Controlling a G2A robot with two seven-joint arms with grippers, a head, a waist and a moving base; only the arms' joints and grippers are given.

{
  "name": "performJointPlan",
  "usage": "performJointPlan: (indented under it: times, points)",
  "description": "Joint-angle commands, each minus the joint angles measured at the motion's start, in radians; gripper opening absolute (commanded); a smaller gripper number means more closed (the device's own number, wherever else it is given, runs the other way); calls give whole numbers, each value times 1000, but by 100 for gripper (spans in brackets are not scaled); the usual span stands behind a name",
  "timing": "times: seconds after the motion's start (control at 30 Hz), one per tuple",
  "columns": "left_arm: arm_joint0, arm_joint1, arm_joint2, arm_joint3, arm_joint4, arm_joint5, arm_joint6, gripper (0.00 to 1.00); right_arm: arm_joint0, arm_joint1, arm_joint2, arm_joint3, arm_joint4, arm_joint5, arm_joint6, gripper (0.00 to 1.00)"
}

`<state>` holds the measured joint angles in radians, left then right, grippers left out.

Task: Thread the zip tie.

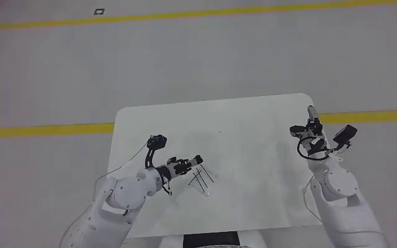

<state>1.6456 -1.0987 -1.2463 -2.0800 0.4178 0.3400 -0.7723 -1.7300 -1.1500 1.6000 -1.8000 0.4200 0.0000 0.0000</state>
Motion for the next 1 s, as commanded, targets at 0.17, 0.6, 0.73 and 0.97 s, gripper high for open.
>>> performJointPlan:
  times: [0.17, 0.6, 0.73, 0.97]
  points:
    - [0, 0, -1, 0, -1, 0, 0, 100, 0, 0, 0, 0, 0, 0, 0, 100]
    - [-66, -13, 95, 95, 205, 0, -119, 100, 0, 0, 0, 0, 0, 0, 0, 100]
    - [-69, -14, 94, 96, 211, 0, -121, 100, 0, 0, 0, 0, 0, 0, 0, 100]
    - [-69, -14, 94, 96, 211, 0, -121, 100, 0, 0, 0, 0, 0, 0, 0, 100]
